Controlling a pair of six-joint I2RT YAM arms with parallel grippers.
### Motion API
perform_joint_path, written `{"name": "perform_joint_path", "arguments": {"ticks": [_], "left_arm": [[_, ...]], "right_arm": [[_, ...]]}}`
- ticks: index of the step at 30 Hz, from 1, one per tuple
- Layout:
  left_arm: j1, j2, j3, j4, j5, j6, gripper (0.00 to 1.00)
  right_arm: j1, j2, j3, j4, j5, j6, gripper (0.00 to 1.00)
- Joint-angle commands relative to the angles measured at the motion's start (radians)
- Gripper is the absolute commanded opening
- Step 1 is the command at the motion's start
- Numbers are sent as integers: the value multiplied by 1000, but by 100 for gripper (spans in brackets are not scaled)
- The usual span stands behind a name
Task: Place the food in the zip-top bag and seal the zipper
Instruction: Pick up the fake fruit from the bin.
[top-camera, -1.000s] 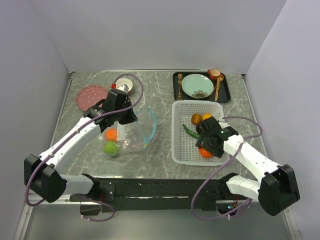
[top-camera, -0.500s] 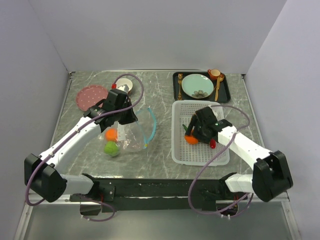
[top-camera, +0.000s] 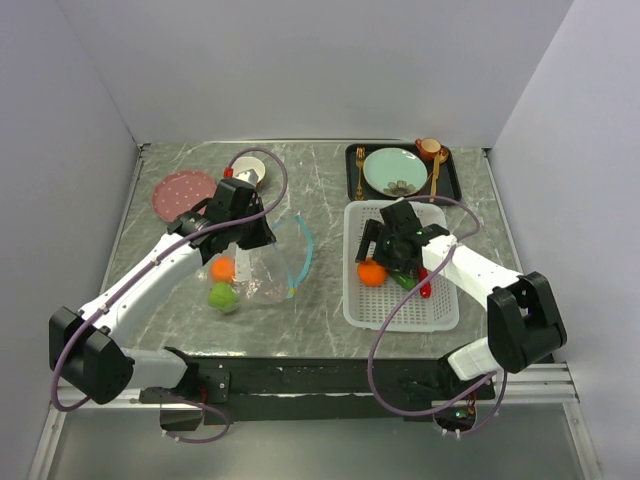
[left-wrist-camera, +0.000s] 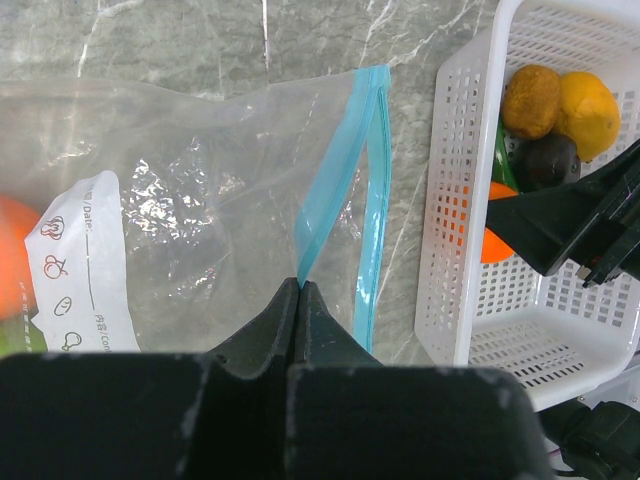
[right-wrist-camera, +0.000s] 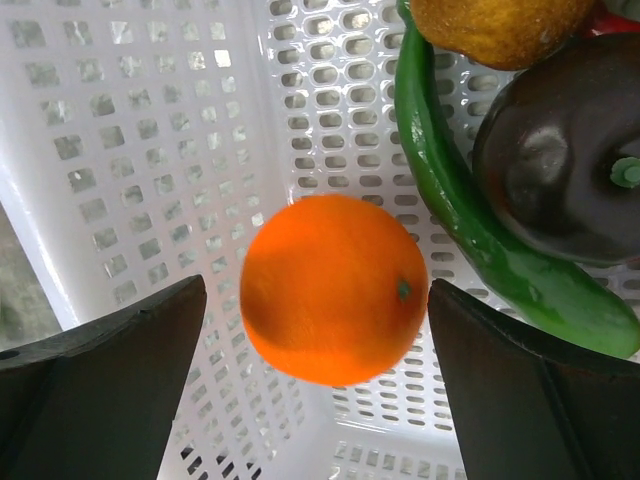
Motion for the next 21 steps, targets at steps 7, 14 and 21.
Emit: {"name": "perform_joint_path", "arguments": {"ticks": [7,14,21], "left_arm": [[0,12,45,7,4,8,1],[0,23,44,13,6,11,1],[0,40,59,18,10,5,1]], "right_arm": [[9,-65,-16,25,-3,9,96],[33,-111,-38,-6,37,-56,95],[50,-56,5,-54,105,-132,95]]}}
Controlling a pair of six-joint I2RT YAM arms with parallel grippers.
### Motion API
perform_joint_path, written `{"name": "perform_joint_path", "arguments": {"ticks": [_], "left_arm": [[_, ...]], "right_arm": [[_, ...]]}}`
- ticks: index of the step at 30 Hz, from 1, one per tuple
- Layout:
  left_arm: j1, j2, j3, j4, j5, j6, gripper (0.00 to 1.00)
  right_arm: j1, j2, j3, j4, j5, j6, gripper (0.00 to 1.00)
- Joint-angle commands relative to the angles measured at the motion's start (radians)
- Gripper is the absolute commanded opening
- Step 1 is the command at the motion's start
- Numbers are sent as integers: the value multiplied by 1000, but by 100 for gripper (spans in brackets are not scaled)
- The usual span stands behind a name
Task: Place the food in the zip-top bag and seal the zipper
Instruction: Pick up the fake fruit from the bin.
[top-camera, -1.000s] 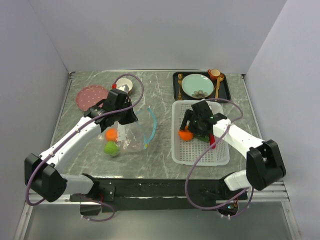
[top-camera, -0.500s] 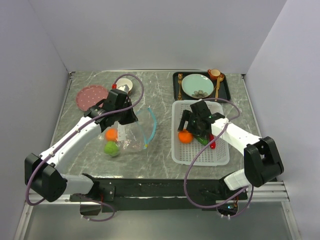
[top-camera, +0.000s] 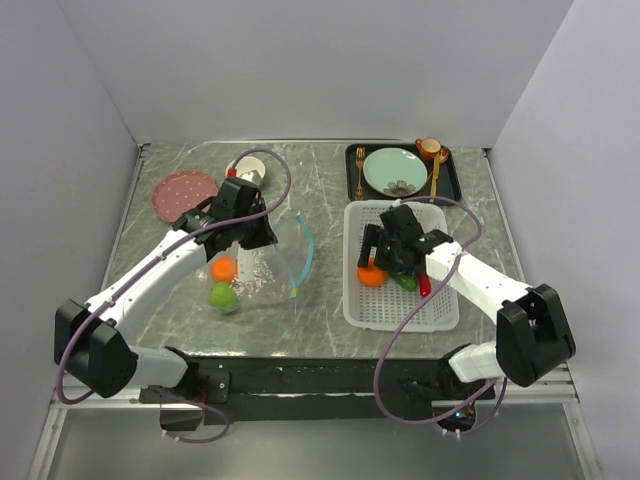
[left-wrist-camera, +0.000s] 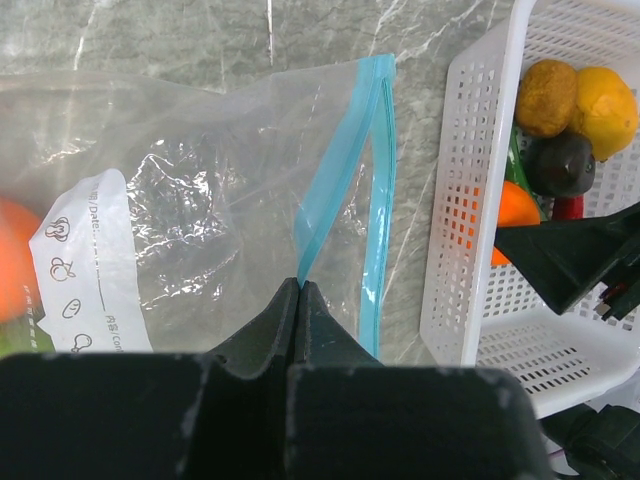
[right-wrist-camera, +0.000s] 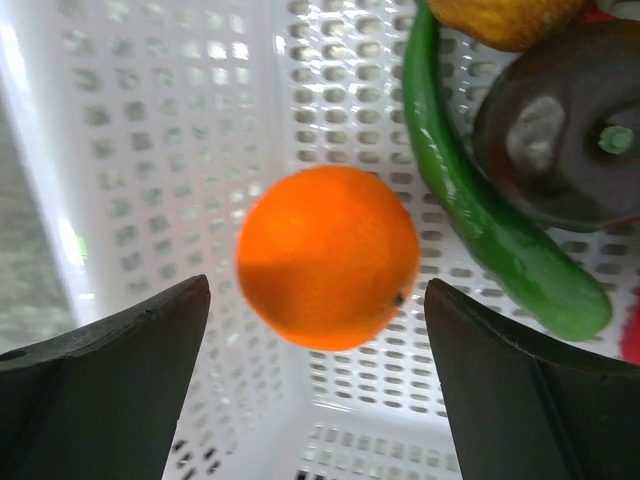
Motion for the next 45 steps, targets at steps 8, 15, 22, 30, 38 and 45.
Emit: {"name": "perform_joint_path", "arguments": {"ticks": [8,15,22,30,38,45], "left_arm": [[0,-1,42,13,-1,6,1],[2,-9,42,16,-1,-5,1],[0,2,49,6,-1,8,1],[0,2,44,18,4,-2,1],[0,-13,58,-7,-1,6,1],[0,-13,56,-8,-1,0,1]], "right_arm": [[22,55,58,-22,85,-58,95],[22,98,94,-11,31,-17,92],[25,86,92,-23,37,-45,86],[25,46,67,-25,37,-51,94],[26,46,46,-30,2,-34,93],[26,53,44,-31,-12,-38,81]]}}
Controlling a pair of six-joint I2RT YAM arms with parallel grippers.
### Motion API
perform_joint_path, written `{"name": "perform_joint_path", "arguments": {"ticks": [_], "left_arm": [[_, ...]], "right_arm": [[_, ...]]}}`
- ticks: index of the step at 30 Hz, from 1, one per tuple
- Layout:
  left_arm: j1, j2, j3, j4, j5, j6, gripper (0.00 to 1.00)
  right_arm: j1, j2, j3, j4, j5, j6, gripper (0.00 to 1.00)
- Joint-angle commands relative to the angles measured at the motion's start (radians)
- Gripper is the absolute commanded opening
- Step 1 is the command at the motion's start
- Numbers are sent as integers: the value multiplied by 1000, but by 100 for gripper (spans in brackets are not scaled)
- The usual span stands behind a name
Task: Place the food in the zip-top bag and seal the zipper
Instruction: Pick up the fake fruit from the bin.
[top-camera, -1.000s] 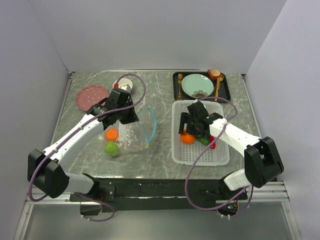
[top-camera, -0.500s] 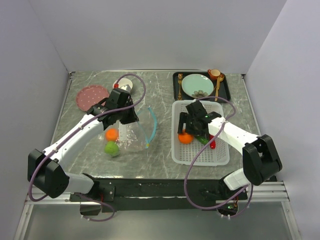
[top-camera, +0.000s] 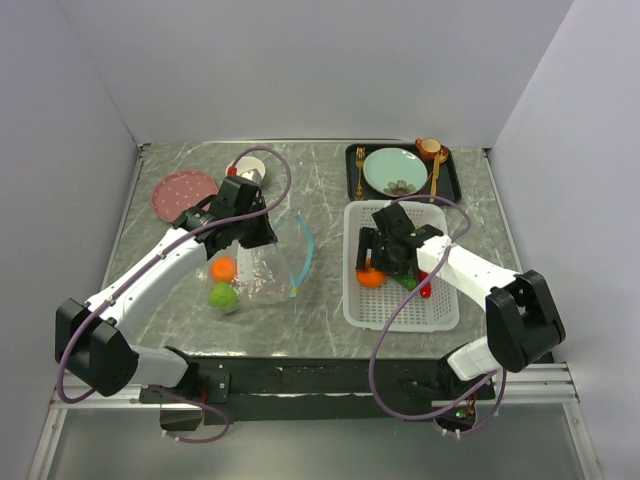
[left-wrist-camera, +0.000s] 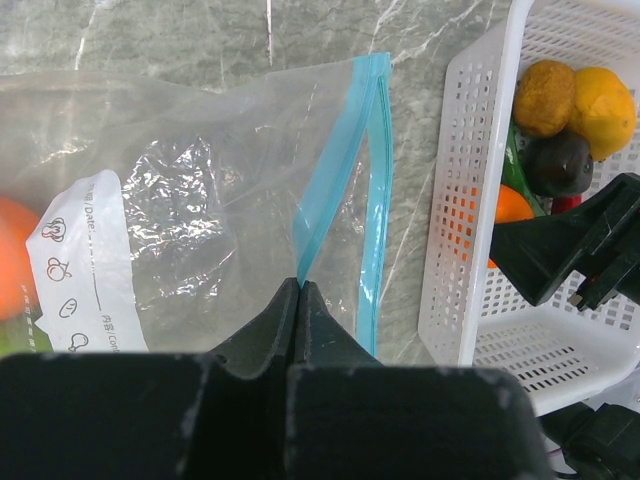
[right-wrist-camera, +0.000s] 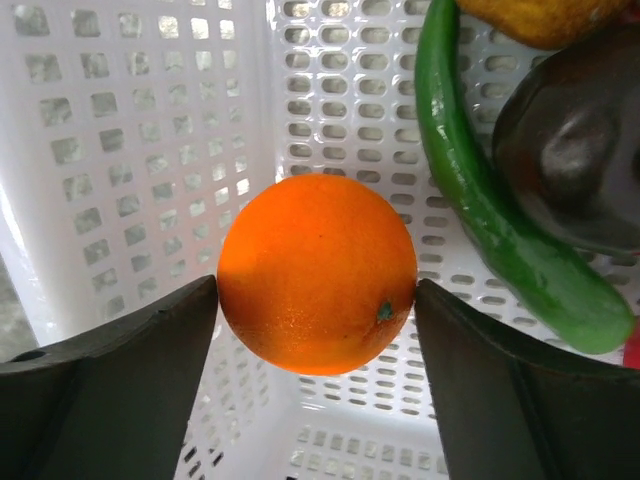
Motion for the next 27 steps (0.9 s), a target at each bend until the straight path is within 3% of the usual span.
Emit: {"name": "perform_joint_path", "arguments": {"ticks": [1,2,6,11,27], "left_arm": [[0,-25,37,10,0,-2,1],[0,-31,35,14,0,-2,1],[0,-39,35,16,0,-2,1],[0,-36,31,19,6,-2,1],[0,-45,11,76,100,-20,1]], "right_arm": [[7,-35,-1,2,-9,3,78],[5,-43,-1,5,-9,3,68],[5,-72,0,17,-9,8,54],[5,-115,17,6,-9,18,48],[7,-326,-53,64,33,153,45]]}}
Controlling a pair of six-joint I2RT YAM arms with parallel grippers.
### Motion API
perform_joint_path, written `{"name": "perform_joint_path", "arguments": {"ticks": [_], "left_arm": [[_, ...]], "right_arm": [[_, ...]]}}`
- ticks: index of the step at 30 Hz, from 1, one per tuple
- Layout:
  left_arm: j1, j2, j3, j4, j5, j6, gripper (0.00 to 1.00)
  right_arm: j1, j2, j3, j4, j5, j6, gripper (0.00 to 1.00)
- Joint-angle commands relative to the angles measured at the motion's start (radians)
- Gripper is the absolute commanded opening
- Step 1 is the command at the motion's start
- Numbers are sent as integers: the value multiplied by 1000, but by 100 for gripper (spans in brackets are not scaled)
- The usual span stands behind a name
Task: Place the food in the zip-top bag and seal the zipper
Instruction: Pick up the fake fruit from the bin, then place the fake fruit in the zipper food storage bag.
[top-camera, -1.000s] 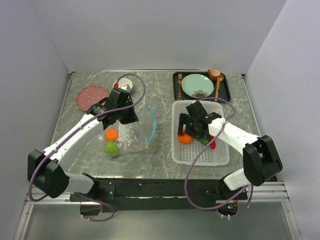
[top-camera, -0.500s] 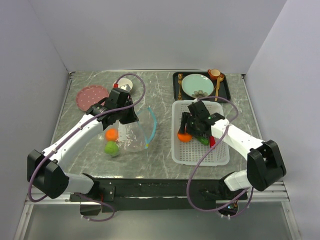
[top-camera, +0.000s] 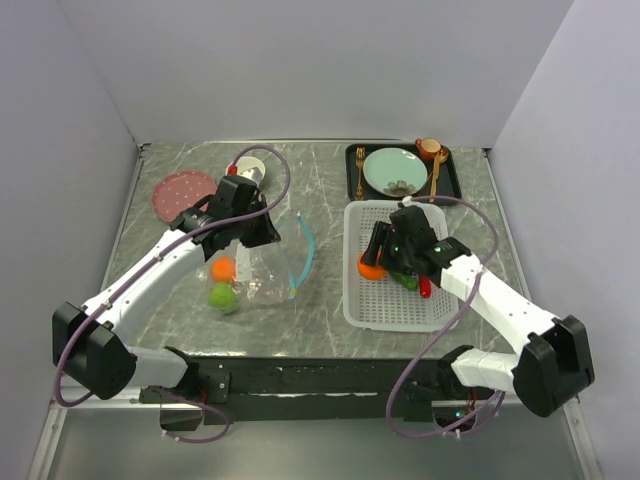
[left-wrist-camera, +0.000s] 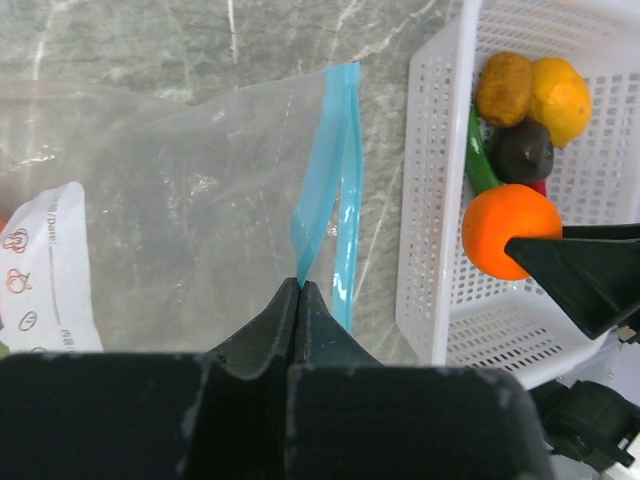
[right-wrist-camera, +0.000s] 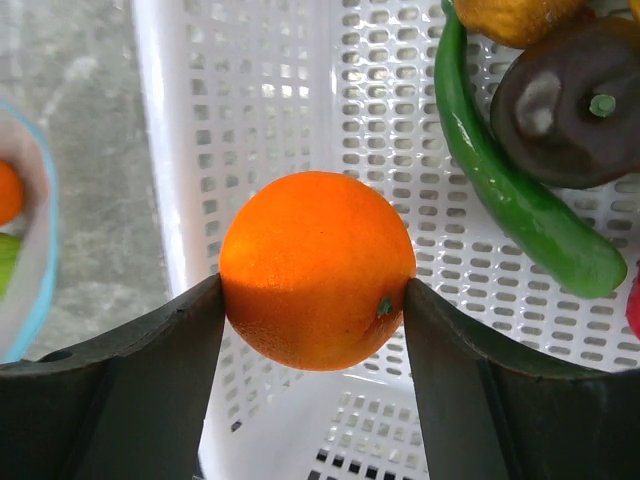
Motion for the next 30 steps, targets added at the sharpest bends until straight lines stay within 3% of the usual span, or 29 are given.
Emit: {"name": "perform_joint_path", "arguments": {"ticks": [1,10,22,30], "left_arm": [[0,-26,10,62,70,-18,1],[0,-25,17,65,104,-16,1],[0,-37,-3,79,129,-28,1],[0,-45,-27,81,116,-30,1]], "right_arm": [[7,-106,6,70,51,91,45],[34,-85,71,197,-71,93,45],[227,76,140,315,-76,148,46],[267,157,205,315,-67,130,47]]}}
